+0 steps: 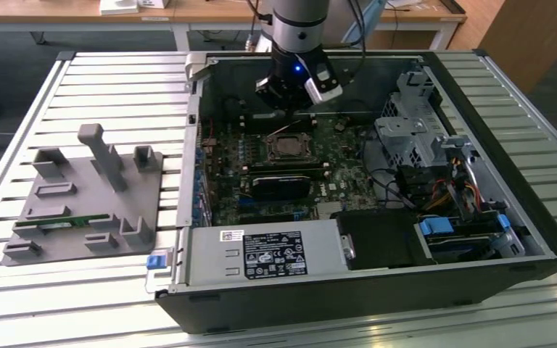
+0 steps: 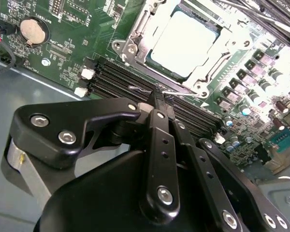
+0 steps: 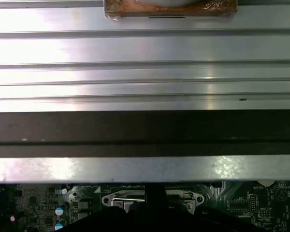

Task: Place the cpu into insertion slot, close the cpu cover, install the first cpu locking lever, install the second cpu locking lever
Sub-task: 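Install the first cpu locking lever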

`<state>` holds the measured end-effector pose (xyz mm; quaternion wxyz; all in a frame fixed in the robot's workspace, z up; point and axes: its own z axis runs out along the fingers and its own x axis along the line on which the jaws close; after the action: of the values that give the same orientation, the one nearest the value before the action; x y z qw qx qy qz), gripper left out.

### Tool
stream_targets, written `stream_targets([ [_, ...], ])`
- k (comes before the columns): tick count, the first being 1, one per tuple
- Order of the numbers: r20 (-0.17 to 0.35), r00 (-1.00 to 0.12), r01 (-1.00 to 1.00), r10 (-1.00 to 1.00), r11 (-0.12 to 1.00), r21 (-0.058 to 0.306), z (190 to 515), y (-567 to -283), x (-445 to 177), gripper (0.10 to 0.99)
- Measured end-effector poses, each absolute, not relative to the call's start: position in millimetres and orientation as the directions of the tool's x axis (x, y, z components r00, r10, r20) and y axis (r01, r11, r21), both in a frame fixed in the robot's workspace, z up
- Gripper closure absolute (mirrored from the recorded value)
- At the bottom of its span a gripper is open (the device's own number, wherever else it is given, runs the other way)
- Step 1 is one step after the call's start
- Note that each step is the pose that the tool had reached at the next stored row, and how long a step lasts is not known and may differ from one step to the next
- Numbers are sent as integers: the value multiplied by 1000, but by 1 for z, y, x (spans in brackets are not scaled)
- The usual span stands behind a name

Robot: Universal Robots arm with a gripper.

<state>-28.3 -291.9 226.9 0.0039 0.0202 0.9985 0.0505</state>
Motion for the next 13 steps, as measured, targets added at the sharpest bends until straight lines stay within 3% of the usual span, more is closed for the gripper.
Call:
stream_targets([
  [13,-6,-999,40,41,994,100,221,-290,-20,980],
])
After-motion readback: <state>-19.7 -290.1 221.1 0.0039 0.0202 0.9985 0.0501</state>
